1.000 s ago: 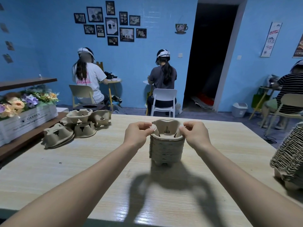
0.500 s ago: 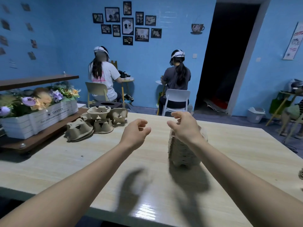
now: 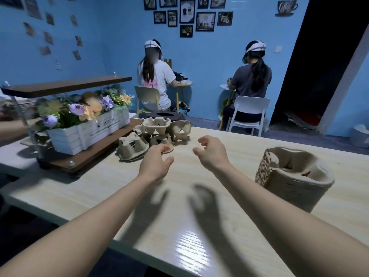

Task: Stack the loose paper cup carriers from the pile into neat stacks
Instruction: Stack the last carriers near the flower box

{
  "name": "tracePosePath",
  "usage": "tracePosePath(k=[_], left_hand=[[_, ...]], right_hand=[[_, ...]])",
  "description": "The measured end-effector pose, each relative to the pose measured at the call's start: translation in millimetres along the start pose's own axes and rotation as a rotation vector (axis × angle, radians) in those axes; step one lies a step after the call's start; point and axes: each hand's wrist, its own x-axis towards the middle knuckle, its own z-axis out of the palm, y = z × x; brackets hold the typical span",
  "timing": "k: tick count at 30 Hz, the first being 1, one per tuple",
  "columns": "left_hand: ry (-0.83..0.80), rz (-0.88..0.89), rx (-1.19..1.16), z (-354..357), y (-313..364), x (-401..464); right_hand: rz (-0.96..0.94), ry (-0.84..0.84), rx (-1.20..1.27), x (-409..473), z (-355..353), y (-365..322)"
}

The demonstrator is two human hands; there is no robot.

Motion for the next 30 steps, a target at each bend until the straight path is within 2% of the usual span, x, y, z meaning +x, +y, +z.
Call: tracePosePath(k=[15, 24, 30], left_hand=[[-0.048, 0.046, 0.287, 54.8, -64.4, 63.5], [-0.041, 0.057, 0.333, 61.4, -69.4, 68.7], [-0.038, 0.054, 0.320, 61.6, -68.6, 69.2]], right_hand=[[-0.043, 0.031, -0.138, 109.5, 72.9, 31.0], [-0.089, 0.134, -0.164, 165.1, 93.6, 23.3], [-0.183, 0.100, -0.306, 191.2, 104.5, 19.8]])
